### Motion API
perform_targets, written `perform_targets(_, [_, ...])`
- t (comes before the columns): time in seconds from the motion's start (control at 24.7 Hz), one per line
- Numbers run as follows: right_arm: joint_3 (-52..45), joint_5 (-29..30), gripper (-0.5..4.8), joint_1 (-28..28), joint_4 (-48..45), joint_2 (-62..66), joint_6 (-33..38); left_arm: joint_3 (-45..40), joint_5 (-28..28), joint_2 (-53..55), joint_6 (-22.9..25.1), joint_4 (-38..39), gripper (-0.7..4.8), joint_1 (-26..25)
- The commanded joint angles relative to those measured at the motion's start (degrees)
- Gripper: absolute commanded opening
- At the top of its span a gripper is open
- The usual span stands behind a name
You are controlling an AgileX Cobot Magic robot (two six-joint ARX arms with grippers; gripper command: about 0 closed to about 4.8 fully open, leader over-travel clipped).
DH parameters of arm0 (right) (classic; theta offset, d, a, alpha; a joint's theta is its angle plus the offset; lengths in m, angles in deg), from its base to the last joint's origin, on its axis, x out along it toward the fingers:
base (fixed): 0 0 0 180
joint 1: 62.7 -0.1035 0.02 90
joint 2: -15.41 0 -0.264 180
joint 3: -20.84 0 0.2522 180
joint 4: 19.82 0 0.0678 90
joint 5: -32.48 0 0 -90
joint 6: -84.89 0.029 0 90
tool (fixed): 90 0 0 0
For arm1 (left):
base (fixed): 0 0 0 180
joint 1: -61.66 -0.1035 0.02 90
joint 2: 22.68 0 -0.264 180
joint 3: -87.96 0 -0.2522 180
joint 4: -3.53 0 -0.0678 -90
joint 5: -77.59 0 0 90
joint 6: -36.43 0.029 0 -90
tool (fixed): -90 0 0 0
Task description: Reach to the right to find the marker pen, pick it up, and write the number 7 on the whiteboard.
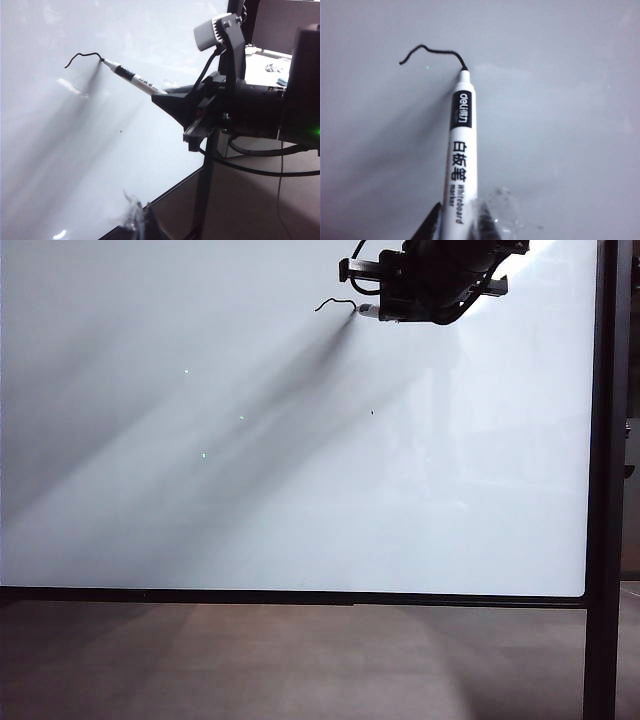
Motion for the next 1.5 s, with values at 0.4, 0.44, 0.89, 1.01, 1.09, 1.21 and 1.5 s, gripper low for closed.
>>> perform_targets(0.4, [0.35, 0.66, -0.01, 0.35, 7.5, -0.11, 1.18, -0.04, -0.35, -0.2, -0.04, -0.74, -0.05, 0.04])
perform_targets(0.44, [0.35, 0.68, -0.01, 0.33, 8.57, -0.11, 1.22, -0.04, -0.35, -0.2, -0.04, -0.72, -0.05, 0.04])
perform_targets(0.89, [0.31, 0.87, -0.01, 0.35, 11.17, 0.15, 2.25, -0.04, -0.39, -0.2, -0.22, -0.7, -0.05, 0.04])
perform_targets(1.01, [0.33, 0.85, -0.01, 0.35, 11.45, 0.11, 2.23, -0.04, -0.37, -0.22, -0.22, -0.72, -0.05, 0.04])
perform_targets(1.09, [0.37, 0.85, -0.01, 0.35, 11.41, -0.17, 2.23, -0.04, -0.35, -0.22, -0.2, -0.72, -0.05, 0.04])
perform_targets(1.21, [0.37, 1.11, -0.01, 0.2, 11.37, -1.33, 2.21, -0.04, -0.35, -0.22, -0.22, -0.72, -0.05, 0.04])
perform_targets(1.5, [0.37, 3.02, -0.01, -0.74, 12.5, -10.03, 2.21, -0.04, -0.24, -0.28, -0.24, -1.2, -0.05, 0.04])
